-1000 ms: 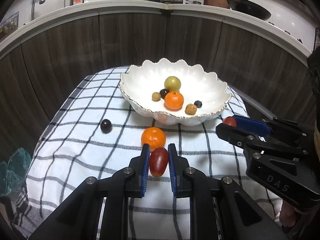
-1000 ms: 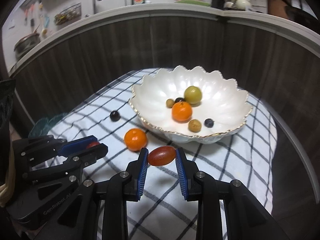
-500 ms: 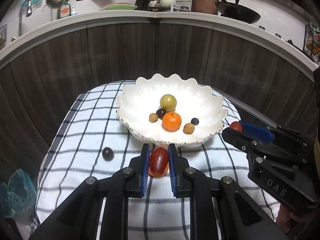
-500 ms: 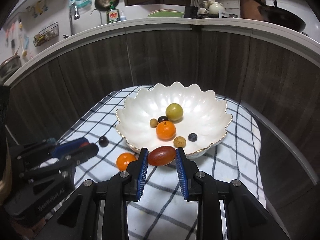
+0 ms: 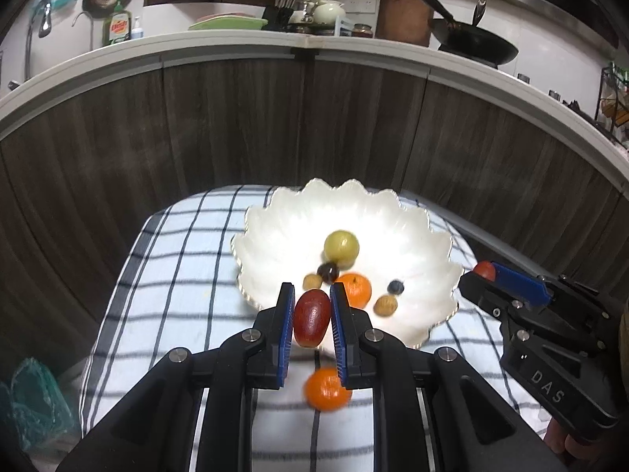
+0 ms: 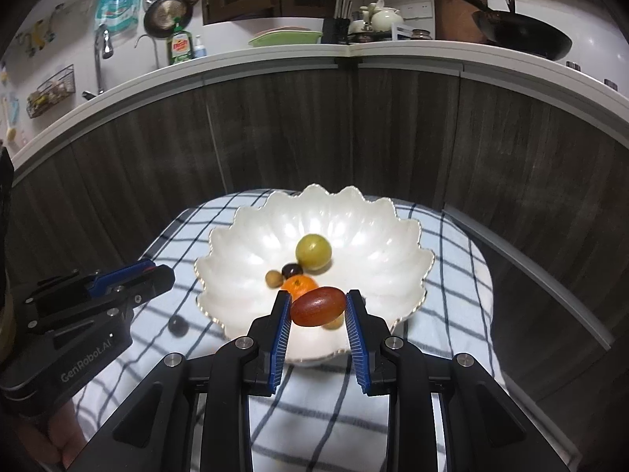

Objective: Organize fruits
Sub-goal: 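Lift both red oval fruits and carry them over the bowl, then open the left tool then the right tool to drop the red fruits into the bowl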

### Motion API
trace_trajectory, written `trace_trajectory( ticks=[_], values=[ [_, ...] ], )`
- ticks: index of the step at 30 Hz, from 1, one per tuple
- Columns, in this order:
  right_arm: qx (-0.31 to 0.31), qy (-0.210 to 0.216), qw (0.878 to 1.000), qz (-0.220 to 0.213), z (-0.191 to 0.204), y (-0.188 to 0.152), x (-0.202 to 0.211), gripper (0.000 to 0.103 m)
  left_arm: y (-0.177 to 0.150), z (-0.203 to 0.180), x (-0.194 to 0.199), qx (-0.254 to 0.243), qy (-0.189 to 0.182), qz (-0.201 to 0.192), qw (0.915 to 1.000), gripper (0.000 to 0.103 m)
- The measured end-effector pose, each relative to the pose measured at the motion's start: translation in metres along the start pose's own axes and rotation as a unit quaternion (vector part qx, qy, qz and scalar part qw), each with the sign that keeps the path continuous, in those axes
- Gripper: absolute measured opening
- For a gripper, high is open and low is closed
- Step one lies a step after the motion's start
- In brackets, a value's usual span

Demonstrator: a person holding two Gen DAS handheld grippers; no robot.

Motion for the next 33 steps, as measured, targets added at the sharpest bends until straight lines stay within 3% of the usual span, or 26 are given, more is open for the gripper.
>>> trace_trajectory(
  ticks=[6, 13, 33],
  values=[
    [-0.002, -0.012, 1.000, -0.004, 0.001, 0.011, -0.007, 0.030, 0.018, 0.000, -0.010, -0.017, -0.023, -0.016, 0.9994, 0.019],
    [-0.017, -0.028, 0.999, 0.002, -0.006, 0.020, -0.021, 0.030, 0.027, 0.007, -0.033, -0.011, -0.029, 0.000, 0.9995, 0.019],
    [-0.064, -0.065, 0.995, 0.037, -0.041, 0.037, -0.090, 0.030, 0.052, 0.013, -0.110, -0.020, -0.016, 0.035, 0.9991, 0.019]
  ],
)
Point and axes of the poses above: each gripper's, at about its wrist camera, not at the fingertips, and x roughly against the way its jaws point, z to its left, y to its top, the point moved 6 cm from there along -x, roughly the way its jaws point, and after that the axes turned 4 degrees about -z, right-handed, at the moved point
